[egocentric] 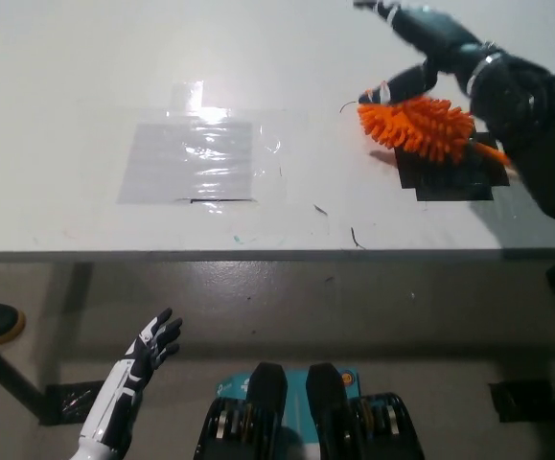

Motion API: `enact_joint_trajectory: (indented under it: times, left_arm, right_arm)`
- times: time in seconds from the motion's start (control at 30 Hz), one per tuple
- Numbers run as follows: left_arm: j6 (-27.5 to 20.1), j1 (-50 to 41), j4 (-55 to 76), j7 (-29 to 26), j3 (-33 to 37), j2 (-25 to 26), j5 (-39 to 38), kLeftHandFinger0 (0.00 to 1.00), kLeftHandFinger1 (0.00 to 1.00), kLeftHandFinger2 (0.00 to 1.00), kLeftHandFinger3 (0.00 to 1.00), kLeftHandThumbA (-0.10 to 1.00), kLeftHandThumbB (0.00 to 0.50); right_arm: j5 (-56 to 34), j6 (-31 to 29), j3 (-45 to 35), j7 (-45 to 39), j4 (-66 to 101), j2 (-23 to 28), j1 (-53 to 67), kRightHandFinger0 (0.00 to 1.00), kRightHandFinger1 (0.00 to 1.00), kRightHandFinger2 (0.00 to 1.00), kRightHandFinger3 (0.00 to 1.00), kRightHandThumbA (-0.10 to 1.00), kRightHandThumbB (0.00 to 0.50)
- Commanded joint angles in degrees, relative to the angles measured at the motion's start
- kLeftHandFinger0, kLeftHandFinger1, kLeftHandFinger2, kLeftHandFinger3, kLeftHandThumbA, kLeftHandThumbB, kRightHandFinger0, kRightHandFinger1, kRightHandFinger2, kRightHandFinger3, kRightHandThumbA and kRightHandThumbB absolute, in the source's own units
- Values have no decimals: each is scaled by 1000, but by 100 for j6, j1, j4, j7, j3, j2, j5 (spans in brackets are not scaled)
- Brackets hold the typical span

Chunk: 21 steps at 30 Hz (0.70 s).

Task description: The robot uses it right hand to pick up an extended orange duster kept in the middle of the desk and presses its handle against the desk to collapse it

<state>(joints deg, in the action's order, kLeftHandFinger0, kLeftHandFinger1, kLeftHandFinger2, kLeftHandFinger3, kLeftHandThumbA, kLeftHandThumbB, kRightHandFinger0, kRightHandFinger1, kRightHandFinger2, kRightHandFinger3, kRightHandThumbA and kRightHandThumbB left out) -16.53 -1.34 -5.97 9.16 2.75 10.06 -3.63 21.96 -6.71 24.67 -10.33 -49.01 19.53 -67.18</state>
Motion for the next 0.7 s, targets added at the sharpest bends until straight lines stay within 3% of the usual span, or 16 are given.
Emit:
enact_joint_trajectory:
  times: [0.0, 0.03, 0.1, 0.3, 0.33, 0.37, 0.43, 0.53, 0.6, 0.67]
  left_arm:
    - [-30, 131, 272, 187, -38, 201, -87, 1000, 1000, 1000, 1000, 1000, 176]
    - [-31, 131, 271, 187, -38, 201, -87, 1000, 1000, 1000, 1000, 1000, 176]
    - [-24, 326, 154, 183, -35, 205, -49, 1000, 1000, 1000, 1000, 1000, 193]
    - [34, 519, 117, 173, -36, 189, -46, 1000, 1000, 1000, 1000, 1000, 187]
    - [39, 697, 87, 220, -43, 203, -125, 1000, 1000, 1000, 1000, 1000, 165]
    - [38, 697, 86, 220, -43, 203, -125, 1000, 1000, 1000, 1000, 1000, 164]
    - [142, 777, 95, 206, -24, 173, -101, 1000, 1000, 1000, 1000, 1000, 181]
    - [141, 780, 92, 206, -22, 172, -101, 1000, 1000, 1000, 1000, 1000, 181]
    - [154, 781, 117, 210, -12, 157, -111, 1000, 1000, 1000, 1000, 1000, 169]
    - [154, 782, 117, 211, -11, 158, -111, 1000, 1000, 1000, 1000, 1000, 169]
  right_arm:
    - [-3515, 1829, -2395, -1499, 4526, 1504, -1104, 1000, 1000, 1000, 1000, 970, 500]
    - [-3510, 1851, -2413, -1511, 4542, 1496, -1099, 1000, 1000, 1000, 1000, 970, 500]
    - [-3884, 1967, -3042, -884, 6262, 1934, -385, 1000, 1000, 1000, 1000, 1000, 500]
    - [-3909, 1736, -3298, -615, 6926, 2000, 124, 1000, 1000, 1000, 1000, 1000, 492]
    - [-3575, 727, -3505, 28, 7887, 1811, 1719, 1000, 1000, 1000, 1000, 1000, 453]
    - [-3582, 742, -3513, 24, 7899, 1810, 1724, 1000, 1000, 1000, 1000, 1000, 452]
    - [-3844, 226, -3356, 255, 8383, 1450, 3006, 1000, 1000, 1000, 1000, 1000, 495]
    - [-3862, 266, -3384, 242, 8419, 1444, 3027, 1000, 1000, 1000, 1000, 1000, 500]
    - [-2855, -338, -2932, 518, 8555, 644, 4712, 1000, 1000, 1000, 1000, 1000, 486]
    - [-2859, -315, -2948, 506, 8579, 633, 4728, 1000, 1000, 1000, 1000, 1000, 486]
